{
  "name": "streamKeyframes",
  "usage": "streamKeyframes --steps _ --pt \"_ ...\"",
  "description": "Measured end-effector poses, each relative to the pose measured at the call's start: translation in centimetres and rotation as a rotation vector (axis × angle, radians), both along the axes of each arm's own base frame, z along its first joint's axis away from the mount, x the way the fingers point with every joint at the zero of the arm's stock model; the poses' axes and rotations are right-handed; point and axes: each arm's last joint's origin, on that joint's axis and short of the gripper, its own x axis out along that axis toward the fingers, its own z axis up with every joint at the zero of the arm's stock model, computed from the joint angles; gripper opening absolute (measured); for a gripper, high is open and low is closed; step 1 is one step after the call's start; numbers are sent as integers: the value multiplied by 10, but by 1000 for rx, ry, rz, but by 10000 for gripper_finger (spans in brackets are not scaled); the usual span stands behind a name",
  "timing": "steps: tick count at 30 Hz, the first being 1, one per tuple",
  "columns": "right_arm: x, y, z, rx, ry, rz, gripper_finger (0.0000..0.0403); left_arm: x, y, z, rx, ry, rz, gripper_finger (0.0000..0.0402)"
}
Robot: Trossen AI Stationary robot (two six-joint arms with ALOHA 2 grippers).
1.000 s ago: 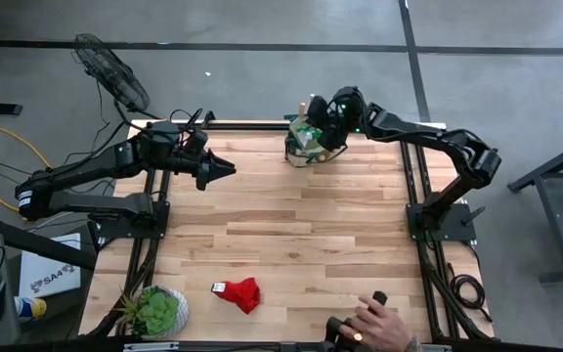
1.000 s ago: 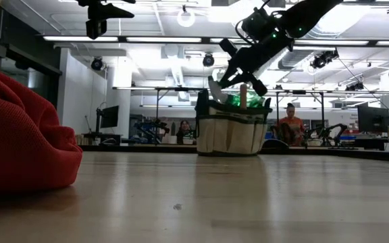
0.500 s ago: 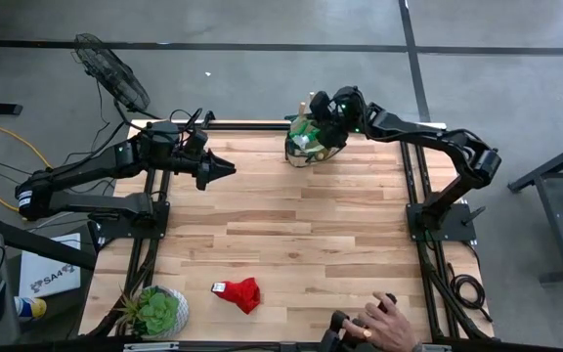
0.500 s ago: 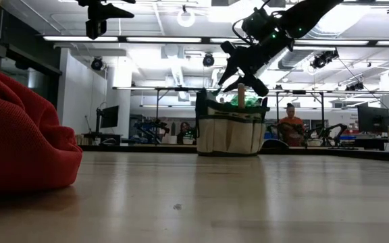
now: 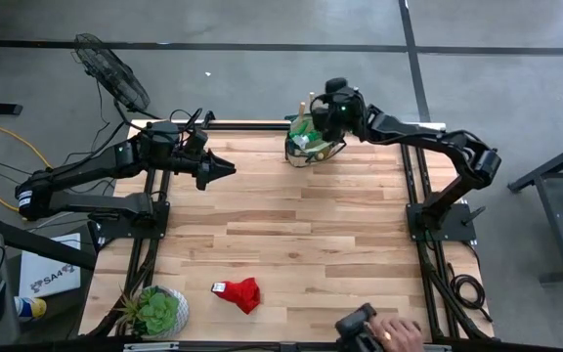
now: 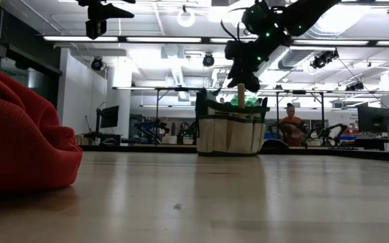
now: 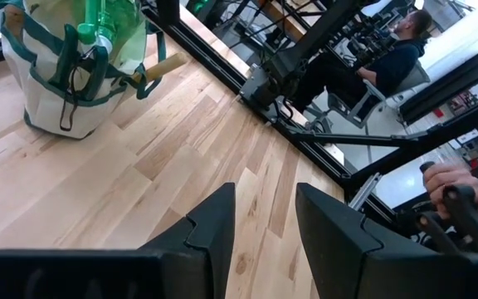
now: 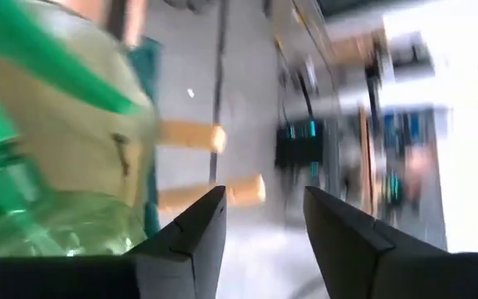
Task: Pick & Place Garden tools in Gardening bag
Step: Put the spray bottle into the gardening bag
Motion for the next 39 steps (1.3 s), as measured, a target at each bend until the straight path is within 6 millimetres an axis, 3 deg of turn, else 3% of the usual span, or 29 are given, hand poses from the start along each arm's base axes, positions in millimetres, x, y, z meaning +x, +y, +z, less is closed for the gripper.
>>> streamKeyframes --steps 8,15,20,39 --pt "-6 5 6 146 -397 -499 128 0 0 0 13 1 -4 127" --pt "-20 21 17 508 -782 -661 69 0 1 0 31 4 12 127" --pt "-26 26 6 717 -782 -740 9 0 1 0 60 7 18 127" --pt "-42 15 -8 991 -818 -909 3 -1 1 -3 101 41 12 127"
